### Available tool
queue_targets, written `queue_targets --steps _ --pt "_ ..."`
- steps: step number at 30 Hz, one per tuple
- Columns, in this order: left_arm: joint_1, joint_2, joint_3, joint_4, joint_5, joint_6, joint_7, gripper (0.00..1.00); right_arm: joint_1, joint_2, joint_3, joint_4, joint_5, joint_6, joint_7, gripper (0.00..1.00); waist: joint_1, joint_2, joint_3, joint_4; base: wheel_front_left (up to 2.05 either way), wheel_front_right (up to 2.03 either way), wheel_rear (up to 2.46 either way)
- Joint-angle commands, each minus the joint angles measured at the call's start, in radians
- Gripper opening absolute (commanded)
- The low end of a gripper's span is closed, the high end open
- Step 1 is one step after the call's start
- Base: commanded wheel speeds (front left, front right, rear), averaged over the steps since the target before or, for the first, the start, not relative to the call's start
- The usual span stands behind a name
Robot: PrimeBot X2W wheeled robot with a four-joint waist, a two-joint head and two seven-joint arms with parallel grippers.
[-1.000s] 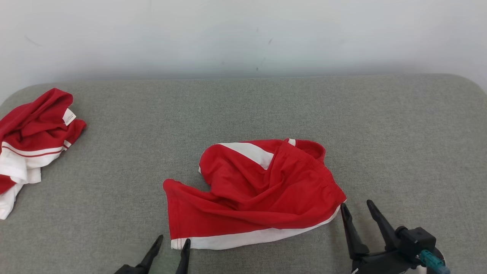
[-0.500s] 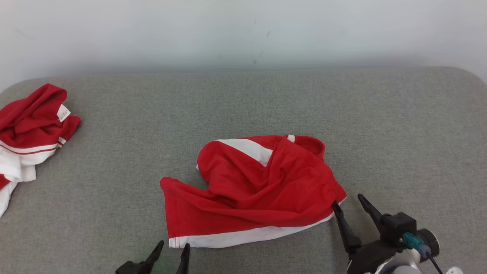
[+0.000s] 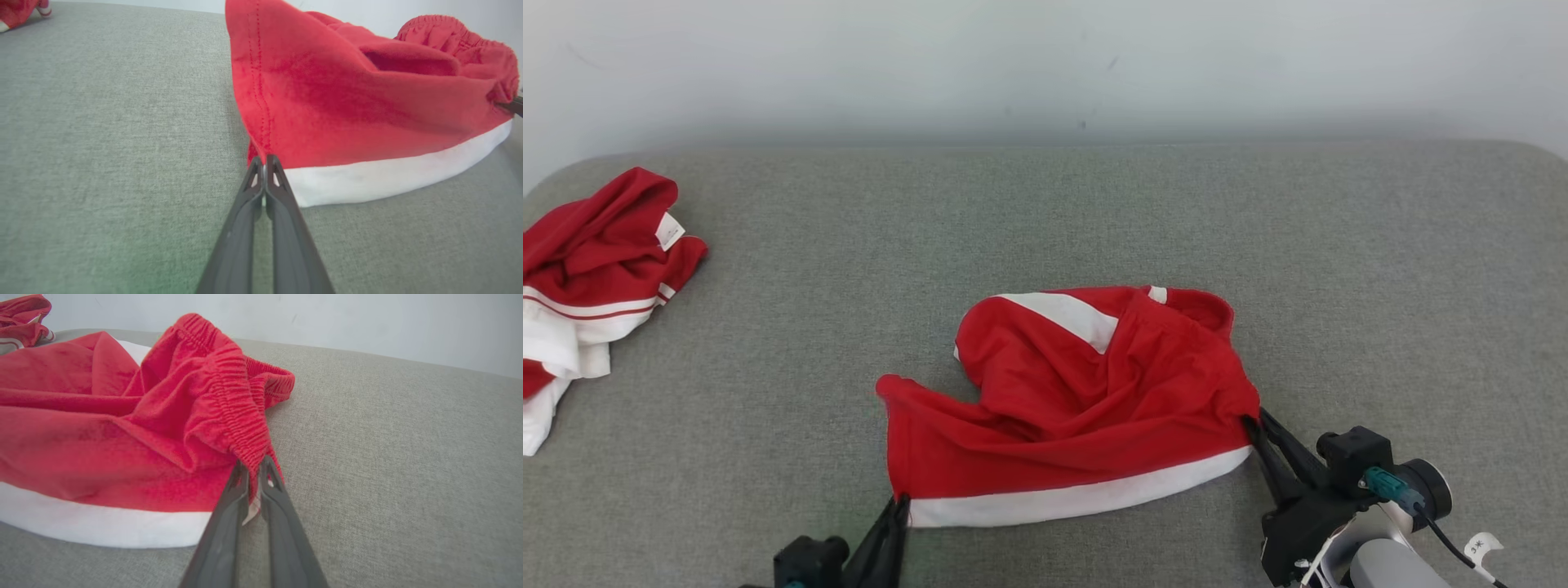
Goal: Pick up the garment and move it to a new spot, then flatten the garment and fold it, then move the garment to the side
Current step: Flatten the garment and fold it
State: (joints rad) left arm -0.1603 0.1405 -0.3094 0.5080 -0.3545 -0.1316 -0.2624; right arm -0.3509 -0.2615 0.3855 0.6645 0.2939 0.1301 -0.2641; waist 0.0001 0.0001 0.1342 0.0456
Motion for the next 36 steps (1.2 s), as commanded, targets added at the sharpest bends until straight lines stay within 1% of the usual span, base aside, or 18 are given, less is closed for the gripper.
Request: queue_targets --steps 1,6,9,13,16,19,22,24,26,27,28,29,32,34,36 --pt "0.026 -0.006 0.000 -0.003 0.004 0.002 -0.003 0.00 0.004 -0.005 0.003 0.000 0.006 0.001 -0.001 0.00 -0.0001 -0.0001 -0.009 0.005 0.00 0.00 0.00" --pt "0.080 -0.012 0.014 -0.062 0.001 0.002 -0.003 0.00 0.077 -0.016 0.020 -0.048 0.042 0.001 0.000 0.00 -0.0001 -0.0001 -0.040 0.013 0.00 0.00 0.00" --pt "0.126 -0.006 0.032 -0.125 0.013 0.002 -0.003 0.00 0.146 -0.028 0.010 -0.123 0.091 0.001 0.000 0.00 -0.0001 -0.0001 -0.052 0.019 0.00 0.00 0.00" --pt "0.169 -0.004 0.080 -0.218 0.025 0.002 -0.003 0.00 0.226 -0.053 -0.001 -0.232 0.120 0.001 0.000 0.00 -0.0001 -0.0001 -0.054 0.009 0.00 0.00 0.00" --pt "0.181 0.008 0.091 -0.274 0.038 0.002 -0.003 0.00 0.240 -0.071 -0.006 -0.287 0.134 0.001 -0.001 0.00 -0.0001 -0.0001 -0.048 -0.006 0.00 0.00 0.00" --pt "0.147 0.028 0.077 -0.309 0.046 0.002 -0.003 0.00 0.215 -0.074 -0.022 -0.314 0.154 0.001 0.000 0.00 -0.0001 -0.0001 -0.038 -0.021 0.00 0.00 0.00" --pt "0.076 0.061 0.050 -0.323 0.040 0.002 -0.003 0.00 0.139 -0.083 -0.012 -0.326 0.172 0.001 0.010 0.00 -0.0001 -0.0001 -0.017 -0.031 0.00 0.00 0.00" --pt "-0.005 0.102 0.010 -0.310 0.033 0.002 -0.003 0.00 0.068 -0.096 0.001 -0.327 0.178 0.001 0.034 0.00 -0.0001 -0.0001 0.004 -0.037 0.00 0.00 0.00" --pt "-0.111 0.148 -0.038 -0.293 0.001 0.002 -0.003 0.00 -0.021 -0.103 0.007 -0.315 0.200 0.001 0.071 0.00 -0.0001 -0.0001 0.030 -0.043 0.00 0.00 0.00" --pt "-0.172 0.190 -0.072 -0.274 -0.002 0.002 -0.002 0.00 -0.082 -0.110 0.009 -0.311 0.207 0.001 0.084 0.00 -0.0001 -0.0001 0.047 -0.048 0.00 0.00 0.00" --pt "-0.172 0.190 -0.072 -0.274 -0.002 0.002 -0.002 0.00 -0.082 -0.110 0.009 -0.311 0.207 0.001 0.084 0.00 -0.0001 -0.0001 0.047 -0.048 0.00 0.00 0.00" --pt "-0.244 0.228 -0.102 -0.260 -0.009 0.002 0.001 0.00 -0.145 -0.114 0.006 -0.303 0.216 0.001 0.098 0.00 -0.0001 -0.0001 0.065 -0.053 0.00 0.00 0.00" --pt "-0.476 0.312 -0.188 -0.234 -0.089 0.002 0.043 0.00 -0.336 -0.099 -0.005 -0.260 0.287 0.001 0.155 0.00 -0.0001 -0.0001 0.132 -0.064 0.00 0.00 0.00" --pt "-0.634 0.365 -0.223 -0.216 -0.166 0.002 0.091 0.00 -0.477 -0.096 -0.010 -0.222 0.328 0.001 0.205 0.00 -0.0001 -0.0001 0.188 -0.073 0.00 0.00 0.00" --pt "-0.796 0.400 -0.259 -0.209 -0.231 0.002 0.140 0.00 -0.622 -0.086 -0.008 -0.181 0.361 0.001 0.255 0.00 -0.0001 -0.0001 0.246 -0.081 0.00 0.00 0.00"
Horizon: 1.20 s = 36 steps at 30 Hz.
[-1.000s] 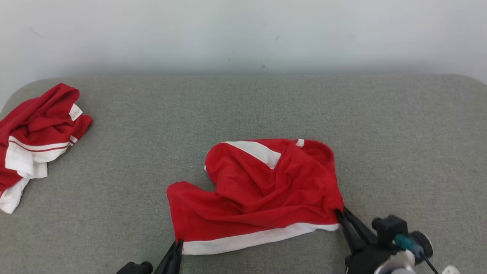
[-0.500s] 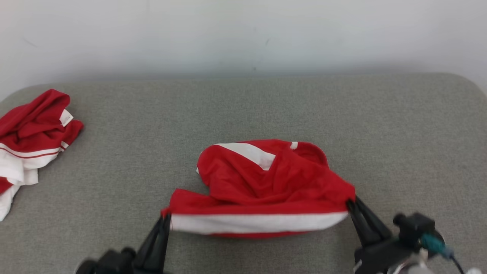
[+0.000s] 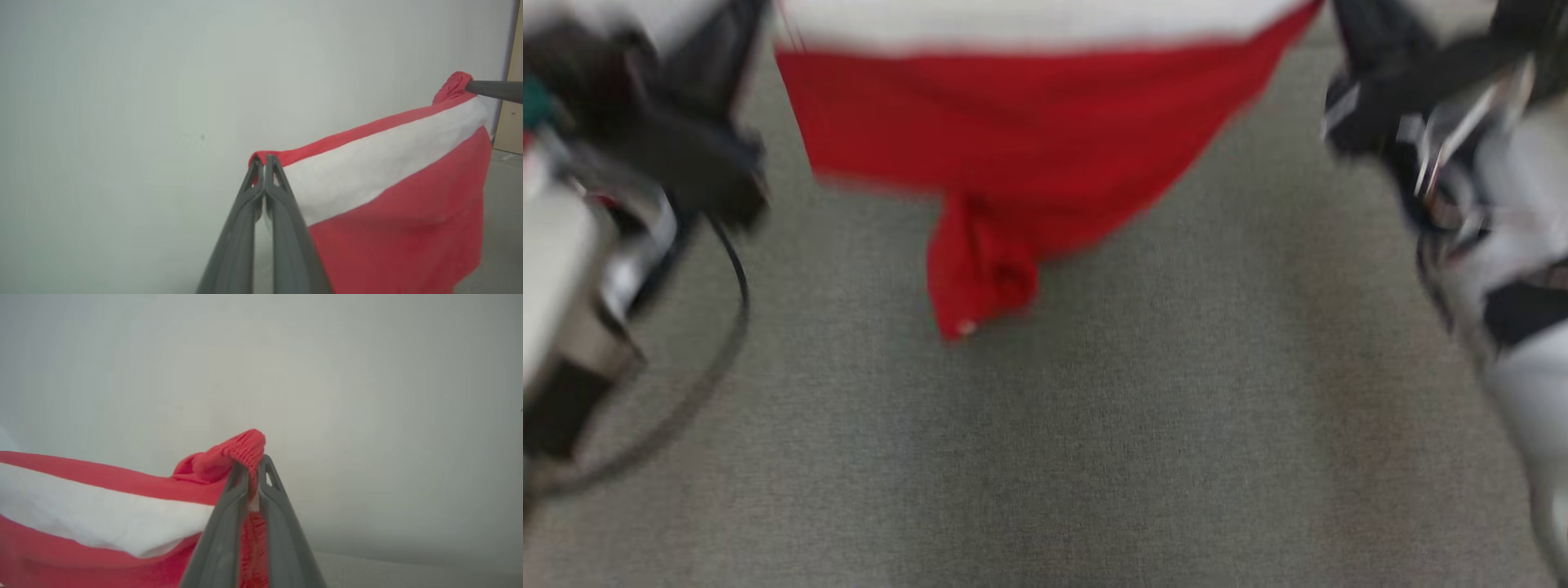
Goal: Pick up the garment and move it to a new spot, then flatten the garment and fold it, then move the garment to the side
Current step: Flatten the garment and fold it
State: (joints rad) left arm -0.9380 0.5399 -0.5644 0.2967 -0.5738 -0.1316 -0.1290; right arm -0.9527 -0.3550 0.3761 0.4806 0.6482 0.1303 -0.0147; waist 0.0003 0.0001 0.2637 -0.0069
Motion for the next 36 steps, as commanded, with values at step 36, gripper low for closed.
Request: queue_targets --steps 36 --pt "-0.447 -0.071 -0.096 0.280 -0.297 0.028 -0.136 0.00 -0.393 0.037 0.073 0.326 0.208 0.001 0.002 0.00 -0.0003 -0.0001 0.242 -0.061 0.00 0.00 0.00"
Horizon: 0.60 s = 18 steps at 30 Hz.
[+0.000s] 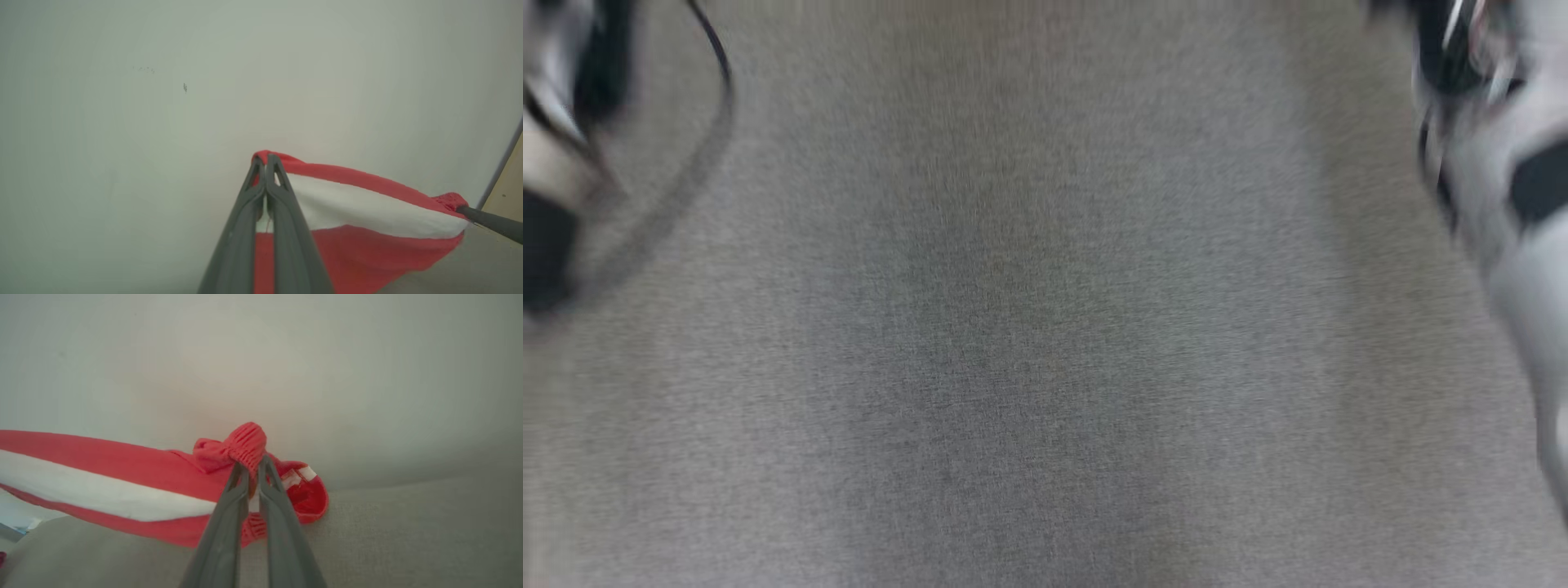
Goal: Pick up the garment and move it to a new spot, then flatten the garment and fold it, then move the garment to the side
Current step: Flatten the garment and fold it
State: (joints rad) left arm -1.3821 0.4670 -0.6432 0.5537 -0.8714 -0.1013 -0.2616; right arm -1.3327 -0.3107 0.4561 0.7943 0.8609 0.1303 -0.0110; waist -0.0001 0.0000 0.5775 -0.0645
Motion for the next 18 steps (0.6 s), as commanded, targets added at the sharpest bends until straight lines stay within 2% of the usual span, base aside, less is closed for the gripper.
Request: queue_targets --steps 1,6,9,13,18 --pt "0.080 -0.013 0.021 -0.024 0.006 0.004 -0.003 0.00 0.056 -0.027 0.000 -0.017 0.021 0.001 -0.013 0.00 0.0001 0.0000 -0.097 0.005 0.00 0.00 0.00" --pt "0.452 -0.070 0.167 -0.206 0.089 0.041 -0.004 0.00 0.357 -0.112 0.045 -0.161 0.084 0.001 -0.062 0.00 0.0001 0.0000 -0.184 0.024 0.00 0.00 0.00" --pt "0.660 -0.112 0.201 -0.270 0.157 0.046 -0.004 0.00 0.529 -0.149 0.043 -0.222 0.115 0.001 -0.107 0.00 0.0001 0.0000 -0.232 0.034 0.00 0.00 0.00" --pt "0.879 -0.146 0.213 -0.275 0.230 0.032 -0.004 0.00 0.726 -0.155 0.020 -0.298 0.162 0.001 -0.141 0.00 0.0001 0.0000 -0.298 0.036 0.00 0.00 0.00" --pt "1.112 -0.183 0.267 -0.276 0.275 0.018 -0.004 0.00 0.941 -0.173 0.011 -0.381 0.148 0.001 -0.165 0.00 0.0001 0.0000 -0.376 0.025 0.00 0.00 0.00"
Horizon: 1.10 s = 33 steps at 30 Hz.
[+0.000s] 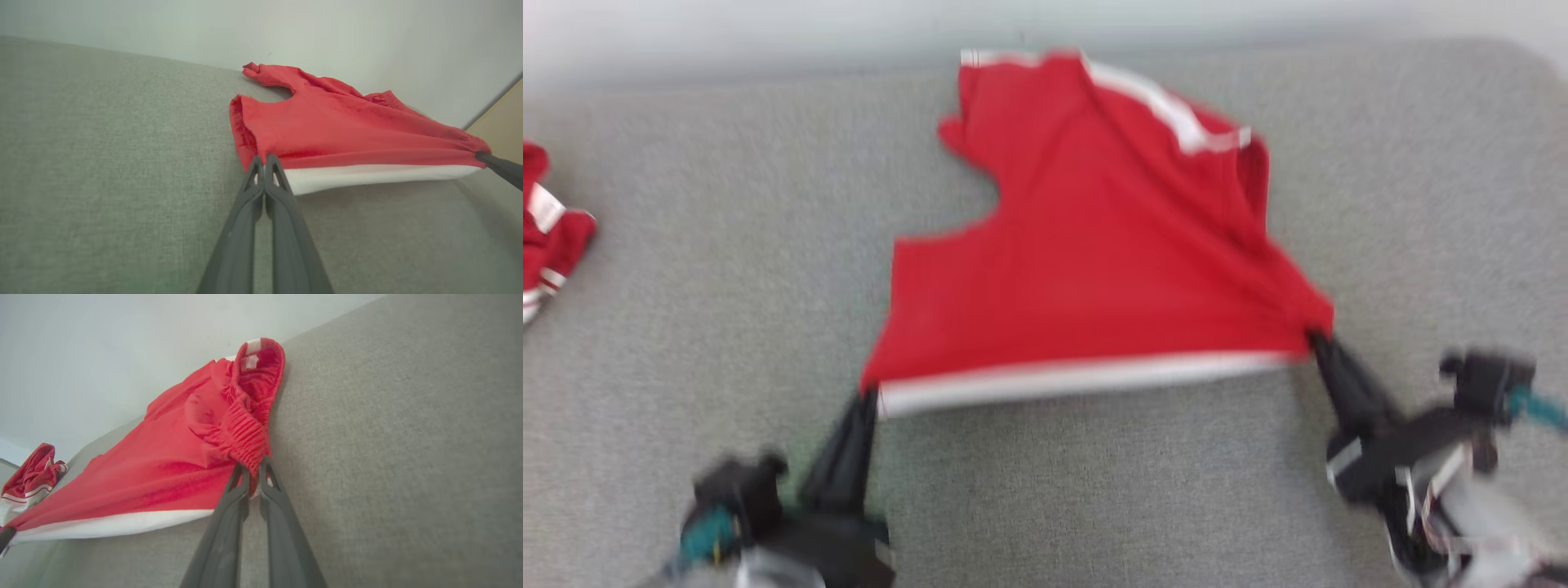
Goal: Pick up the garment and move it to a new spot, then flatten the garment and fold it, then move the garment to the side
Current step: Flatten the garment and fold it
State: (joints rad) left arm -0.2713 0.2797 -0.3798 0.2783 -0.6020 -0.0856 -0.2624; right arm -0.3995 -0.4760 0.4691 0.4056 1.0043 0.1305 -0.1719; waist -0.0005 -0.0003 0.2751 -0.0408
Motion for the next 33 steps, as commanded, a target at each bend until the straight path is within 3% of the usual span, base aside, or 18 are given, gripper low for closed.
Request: queue_targets --steps 1,9,16,25,33 --pt "0.046 0.000 0.014 -0.004 0.017 0.001 -0.003 0.00 0.049 -0.011 -0.019 -0.006 0.009 0.001 -0.008 0.00 0.0005 0.0003 -0.087 0.002 0.00 0.00 0.00" --pt "0.298 -0.042 0.140 -0.067 0.068 -0.002 -0.003 0.00 0.376 -0.023 -0.109 -0.170 -0.015 -0.001 0.061 0.00 0.0005 0.0003 -0.146 0.025 0.00 0.00 0.00" --pt "0.346 -0.059 0.196 -0.071 0.115 -0.017 -0.003 0.00 0.547 0.022 -0.224 -0.269 -0.067 -0.002 0.191 0.00 0.0005 0.0003 -0.111 0.035 0.00 0.00 0.00" --pt "0.246 -0.034 0.187 -0.109 0.175 -0.037 -0.003 0.00 0.510 0.123 -0.297 -0.397 -0.151 -0.001 0.265 0.00 0.0005 0.0003 -0.092 -0.014 0.00 0.00 0.00" --pt "-0.088 0.092 0.072 -0.131 0.179 -0.043 0.098 0.00 0.331 0.186 -0.341 -0.454 -0.174 0.000 0.341 0.00 0.0005 0.0003 -0.025 -0.091 0.00 0.00 0.00"
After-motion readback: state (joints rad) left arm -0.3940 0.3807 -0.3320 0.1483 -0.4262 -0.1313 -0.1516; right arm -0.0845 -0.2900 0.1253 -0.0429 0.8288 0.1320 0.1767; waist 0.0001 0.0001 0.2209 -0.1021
